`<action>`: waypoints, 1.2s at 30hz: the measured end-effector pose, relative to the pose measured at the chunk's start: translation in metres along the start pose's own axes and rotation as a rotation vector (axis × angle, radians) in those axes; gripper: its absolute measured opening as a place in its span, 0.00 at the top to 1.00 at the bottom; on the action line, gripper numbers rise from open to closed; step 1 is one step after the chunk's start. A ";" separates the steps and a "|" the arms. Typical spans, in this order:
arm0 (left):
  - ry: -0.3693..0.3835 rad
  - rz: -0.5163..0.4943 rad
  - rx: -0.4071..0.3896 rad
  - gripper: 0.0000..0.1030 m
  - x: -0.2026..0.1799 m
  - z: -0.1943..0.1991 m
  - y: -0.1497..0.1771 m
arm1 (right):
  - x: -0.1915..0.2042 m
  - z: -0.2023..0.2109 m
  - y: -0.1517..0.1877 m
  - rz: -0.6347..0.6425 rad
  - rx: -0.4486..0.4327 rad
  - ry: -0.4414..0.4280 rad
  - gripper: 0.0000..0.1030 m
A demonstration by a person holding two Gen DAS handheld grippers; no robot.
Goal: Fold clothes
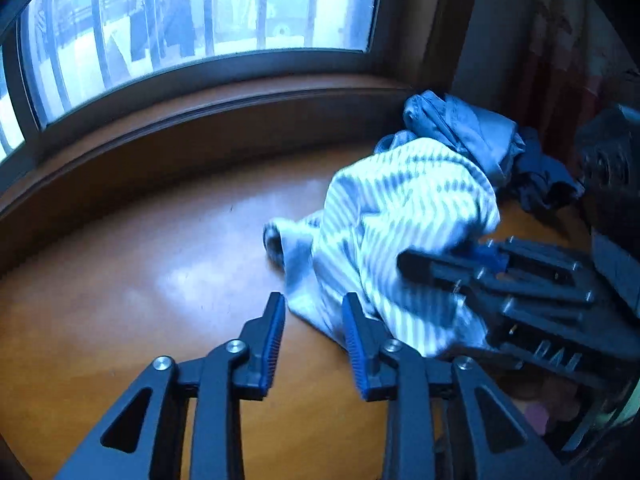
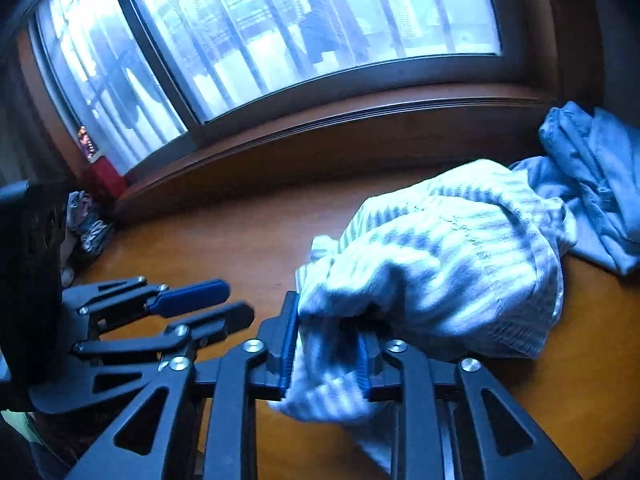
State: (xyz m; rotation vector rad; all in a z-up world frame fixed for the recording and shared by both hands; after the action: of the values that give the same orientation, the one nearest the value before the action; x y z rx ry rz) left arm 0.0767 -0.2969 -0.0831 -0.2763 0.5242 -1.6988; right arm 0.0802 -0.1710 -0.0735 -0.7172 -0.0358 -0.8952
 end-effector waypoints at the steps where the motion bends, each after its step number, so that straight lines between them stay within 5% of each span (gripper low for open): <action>1: 0.022 -0.012 -0.001 0.65 -0.002 0.001 0.003 | 0.000 0.008 0.000 -0.007 -0.008 0.017 0.67; 3: 0.061 -0.038 -0.006 0.47 -0.006 0.005 0.008 | -0.006 0.028 0.002 -0.031 -0.039 0.048 0.58; 6: 0.084 -0.081 -0.010 0.39 -0.015 0.006 0.010 | -0.031 0.057 0.004 -0.077 -0.086 0.123 0.40; 10: 0.109 -0.145 0.033 0.37 -0.033 -0.010 0.011 | -0.084 0.065 0.016 -0.141 -0.057 0.270 0.38; 14: 0.100 -0.146 0.100 0.36 -0.038 -0.034 0.011 | -0.123 0.038 0.026 -0.205 0.025 0.309 0.38; 21: 0.031 -0.020 0.221 0.37 -0.018 -0.080 0.012 | -0.141 0.005 0.027 -0.281 0.080 0.186 0.39; 23: 0.020 0.017 0.233 0.58 -0.014 -0.084 0.012 | -0.139 -0.005 0.023 -0.271 0.093 0.155 0.39; 27: -0.055 0.031 0.196 0.79 0.001 -0.070 0.012 | -0.118 -0.029 0.017 -0.208 0.119 0.055 0.70; 36: -0.161 0.187 0.172 0.83 0.089 -0.024 0.047 | -0.015 -0.073 0.007 -0.012 0.175 -0.118 0.79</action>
State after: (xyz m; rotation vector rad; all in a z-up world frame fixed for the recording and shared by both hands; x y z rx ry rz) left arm 0.0880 -0.3850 -0.1364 -0.2299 0.2744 -1.5144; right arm 0.0569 -0.2009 -0.1383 -0.6061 -0.2208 -0.8485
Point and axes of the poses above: each gripper's, at about its wrist camera, not at the fingertips, and z roughly against the way its jaws point, x to its left, y to its underside, the point moved 6 cm from there along -z, roughly the way its jaws point, and after that the axes turned 7 degrees about x, right-handed, at the moved point
